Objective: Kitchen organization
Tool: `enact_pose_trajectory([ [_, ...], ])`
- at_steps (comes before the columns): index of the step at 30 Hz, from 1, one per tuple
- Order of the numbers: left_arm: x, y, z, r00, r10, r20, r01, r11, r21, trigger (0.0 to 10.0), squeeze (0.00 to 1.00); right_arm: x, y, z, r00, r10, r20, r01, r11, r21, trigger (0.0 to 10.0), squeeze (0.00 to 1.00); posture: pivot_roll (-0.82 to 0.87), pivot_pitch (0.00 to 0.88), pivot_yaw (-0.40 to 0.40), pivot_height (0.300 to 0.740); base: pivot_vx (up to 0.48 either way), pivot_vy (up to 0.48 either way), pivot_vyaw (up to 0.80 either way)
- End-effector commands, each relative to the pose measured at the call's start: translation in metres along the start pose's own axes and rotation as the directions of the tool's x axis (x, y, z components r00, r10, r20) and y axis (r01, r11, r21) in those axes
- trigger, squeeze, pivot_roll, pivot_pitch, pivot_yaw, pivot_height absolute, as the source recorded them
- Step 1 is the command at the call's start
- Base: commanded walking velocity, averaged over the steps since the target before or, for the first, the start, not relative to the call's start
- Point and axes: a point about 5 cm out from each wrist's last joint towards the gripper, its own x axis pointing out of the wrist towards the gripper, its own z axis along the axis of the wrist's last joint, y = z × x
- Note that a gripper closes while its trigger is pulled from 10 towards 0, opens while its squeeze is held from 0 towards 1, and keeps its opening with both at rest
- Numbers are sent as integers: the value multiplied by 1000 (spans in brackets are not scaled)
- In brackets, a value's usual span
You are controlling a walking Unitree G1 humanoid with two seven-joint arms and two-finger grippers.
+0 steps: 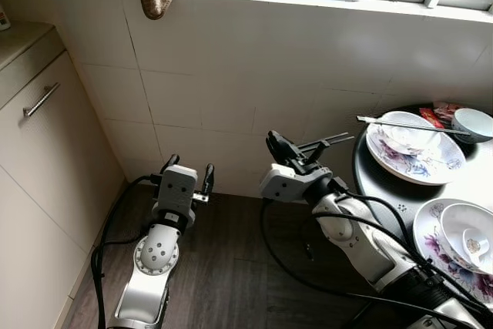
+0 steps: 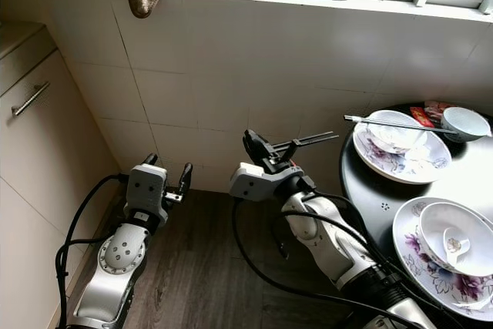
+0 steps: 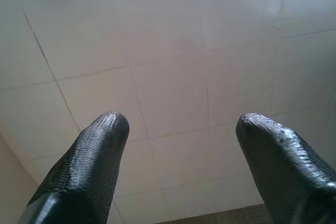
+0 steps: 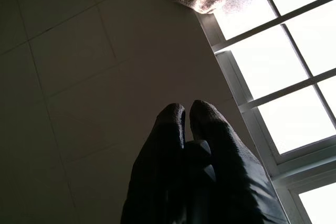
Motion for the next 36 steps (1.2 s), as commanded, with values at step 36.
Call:
enact_pose_trajectory([
  [36, 10, 18, 34, 978, 99, 184, -125, 983, 135, 10000, 0, 16, -47, -8, 966, -249, -71, 259, 927, 272, 10000, 0, 99, 0, -73, 740, 0, 64, 778],
])
